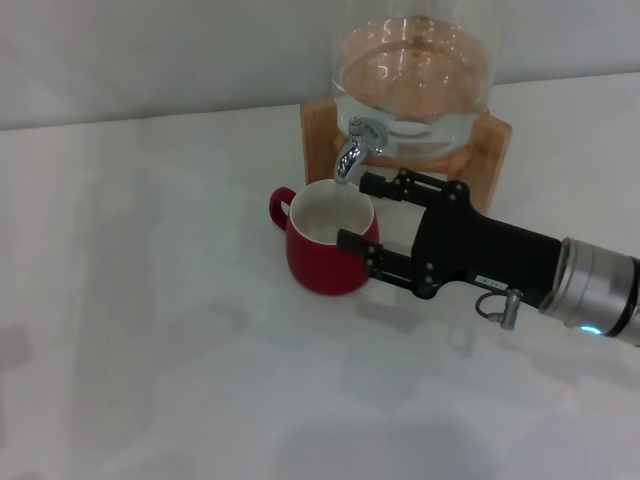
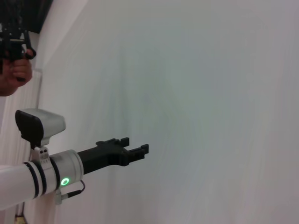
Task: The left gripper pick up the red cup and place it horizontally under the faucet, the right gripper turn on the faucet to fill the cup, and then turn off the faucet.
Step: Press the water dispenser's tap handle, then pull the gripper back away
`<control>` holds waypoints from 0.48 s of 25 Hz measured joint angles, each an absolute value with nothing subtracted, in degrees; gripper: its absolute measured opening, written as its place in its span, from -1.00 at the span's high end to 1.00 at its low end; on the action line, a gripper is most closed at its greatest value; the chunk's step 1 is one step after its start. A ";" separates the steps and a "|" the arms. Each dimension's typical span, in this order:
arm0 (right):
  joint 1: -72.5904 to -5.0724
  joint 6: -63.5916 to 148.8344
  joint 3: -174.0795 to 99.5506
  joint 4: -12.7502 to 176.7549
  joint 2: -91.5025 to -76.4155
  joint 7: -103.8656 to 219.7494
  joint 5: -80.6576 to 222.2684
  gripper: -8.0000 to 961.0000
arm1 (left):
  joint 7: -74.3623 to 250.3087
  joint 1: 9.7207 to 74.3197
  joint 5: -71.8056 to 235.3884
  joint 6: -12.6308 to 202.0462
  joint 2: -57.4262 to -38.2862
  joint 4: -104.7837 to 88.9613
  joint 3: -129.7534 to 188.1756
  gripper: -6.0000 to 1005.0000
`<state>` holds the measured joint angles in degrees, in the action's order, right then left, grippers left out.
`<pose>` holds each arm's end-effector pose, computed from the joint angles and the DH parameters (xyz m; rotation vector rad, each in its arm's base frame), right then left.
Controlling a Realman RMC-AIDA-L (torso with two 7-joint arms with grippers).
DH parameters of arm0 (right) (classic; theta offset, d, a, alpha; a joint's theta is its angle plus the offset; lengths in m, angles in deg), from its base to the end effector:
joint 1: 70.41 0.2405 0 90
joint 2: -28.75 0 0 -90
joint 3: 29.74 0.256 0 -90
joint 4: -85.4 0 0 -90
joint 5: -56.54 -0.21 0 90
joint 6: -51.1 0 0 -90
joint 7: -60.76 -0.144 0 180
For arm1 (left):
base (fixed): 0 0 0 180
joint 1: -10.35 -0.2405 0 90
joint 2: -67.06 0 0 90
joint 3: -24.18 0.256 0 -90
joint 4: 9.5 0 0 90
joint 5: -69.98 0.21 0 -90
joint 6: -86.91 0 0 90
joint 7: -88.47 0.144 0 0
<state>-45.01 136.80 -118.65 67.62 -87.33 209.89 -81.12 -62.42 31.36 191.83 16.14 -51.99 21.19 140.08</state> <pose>0.2418 0.3034 -0.0342 -2.3500 0.0310 1.0932 -0.2882 0.3508 0.0436 -1.1618 -0.2461 -0.5319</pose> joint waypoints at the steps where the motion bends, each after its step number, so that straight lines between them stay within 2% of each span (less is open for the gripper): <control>1: -44.81 136.59 -118.84 67.62 -87.36 209.87 -81.13 -0.32 | -62.46 31.36 192.07 16.16 -51.99 21.02 140.09 -0.52; 12: -43.26 134.60 -119.92 67.56 -87.44 209.73 -81.51 -0.32 | -62.53 31.36 192.40 16.17 -51.94 20.84 140.20 -0.51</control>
<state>-43.26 134.60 -119.92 67.56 -87.44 209.73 -81.51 -62.53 31.36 192.40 16.17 -51.94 20.84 140.20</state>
